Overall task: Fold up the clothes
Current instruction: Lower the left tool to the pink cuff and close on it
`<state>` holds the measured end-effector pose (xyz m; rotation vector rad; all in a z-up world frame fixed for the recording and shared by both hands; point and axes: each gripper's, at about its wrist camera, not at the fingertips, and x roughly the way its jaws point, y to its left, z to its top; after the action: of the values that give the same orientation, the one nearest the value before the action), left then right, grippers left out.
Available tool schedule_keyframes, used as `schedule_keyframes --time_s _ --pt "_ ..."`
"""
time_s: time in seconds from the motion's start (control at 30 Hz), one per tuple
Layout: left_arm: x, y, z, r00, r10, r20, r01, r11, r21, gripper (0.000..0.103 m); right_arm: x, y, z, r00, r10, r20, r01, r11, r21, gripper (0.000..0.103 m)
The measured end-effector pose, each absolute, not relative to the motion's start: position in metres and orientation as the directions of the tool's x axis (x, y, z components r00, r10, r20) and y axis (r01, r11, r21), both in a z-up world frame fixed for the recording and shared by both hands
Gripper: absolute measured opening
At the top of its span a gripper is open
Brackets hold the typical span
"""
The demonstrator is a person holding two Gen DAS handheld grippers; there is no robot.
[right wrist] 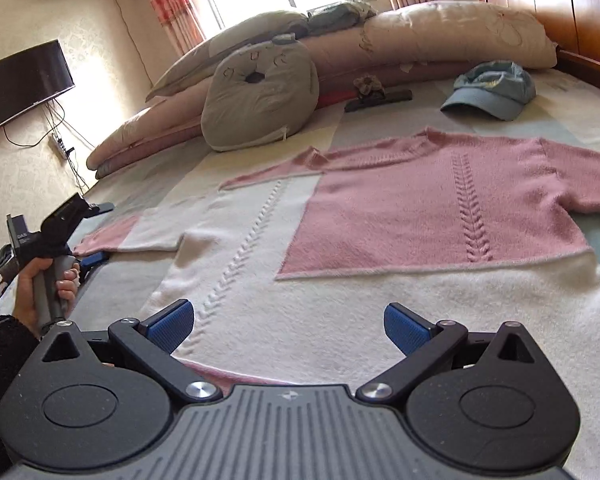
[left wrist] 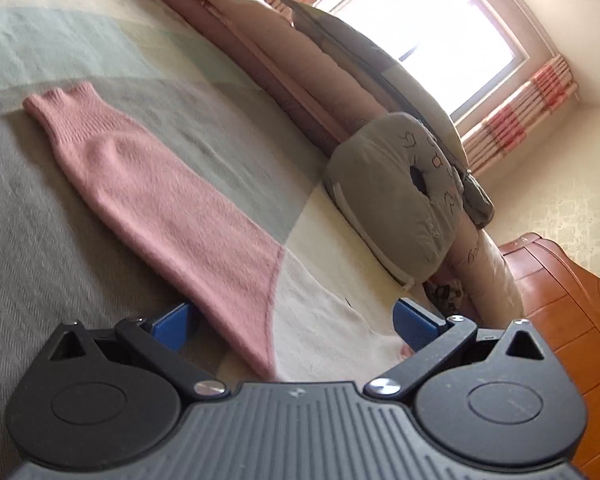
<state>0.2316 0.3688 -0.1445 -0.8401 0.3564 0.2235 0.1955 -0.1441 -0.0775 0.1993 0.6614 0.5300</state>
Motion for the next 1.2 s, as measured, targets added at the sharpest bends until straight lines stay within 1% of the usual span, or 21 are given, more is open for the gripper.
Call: schedule_keyframes --time_s 0.1,0.23,0.3,0.47,0.57,0.63,0.83,0.9,1.0,1.1,1.2 --pt "0.239 0.377 -0.141 0.914 0.058 -0.402 -0.342 0.645 -0.684 0.102 0.189 -0.136 -0.066 0.674 0.522 -0.523 -0.409 0.853 0.324 0.103" --pt "0.24 0.395 -0.142 0.917 0.081 -0.39 -0.354 0.614 -0.705 0.102 0.191 -0.128 -0.054 0.682 0.514 -0.52 -0.414 0.858 0.304 0.103" --pt "0.238 0.408 -0.144 0.923 0.088 -0.375 -0.35 0.596 -0.723 0.102 0.193 -0.127 -0.051 0.681 0.512 -0.524 -0.41 0.859 0.306 0.103" --pt "0.23 0.433 -0.148 0.95 0.053 -0.307 -0.287 0.537 -0.793 0.102 0.195 -0.125 -0.049 0.688 0.499 -0.526 -0.395 0.866 0.306 0.103" --pt "0.229 0.437 -0.15 0.958 0.051 -0.282 -0.267 0.519 -0.812 0.102 0.197 -0.122 -0.052 0.663 0.508 -0.55 -0.386 0.862 0.33 0.103" --pt "0.232 0.436 -0.15 0.955 0.046 -0.292 -0.27 0.533 -0.802 0.102 0.197 -0.12 -0.053 0.645 0.514 -0.566 -0.379 0.858 0.347 0.103" --pt "0.25 0.445 -0.147 0.939 0.028 -0.343 -0.303 0.538 -0.787 0.102 0.195 -0.13 -0.041 0.634 0.498 -0.591 -0.395 0.866 0.306 0.103" --pt "0.254 0.444 -0.146 0.934 0.019 -0.357 -0.305 0.563 -0.768 0.102 0.197 -0.137 -0.04 0.629 0.496 -0.598 -0.375 0.868 0.325 0.103" --pt "0.254 0.438 -0.147 0.935 0.02 -0.355 -0.293 0.611 -0.736 0.102 0.198 -0.148 -0.037 0.621 0.503 -0.602 -0.344 0.864 0.368 0.103" --pt "0.256 0.43 -0.146 0.926 0.027 -0.376 -0.298 0.662 -0.688 0.102 0.197 -0.154 -0.036 0.616 0.502 -0.608 -0.336 0.865 0.373 0.103" --pt "0.256 0.429 -0.145 0.926 0.041 -0.376 -0.308 0.661 -0.685 0.102 0.196 -0.16 -0.036 0.611 0.5 -0.614 -0.33 0.866 0.376 0.103"
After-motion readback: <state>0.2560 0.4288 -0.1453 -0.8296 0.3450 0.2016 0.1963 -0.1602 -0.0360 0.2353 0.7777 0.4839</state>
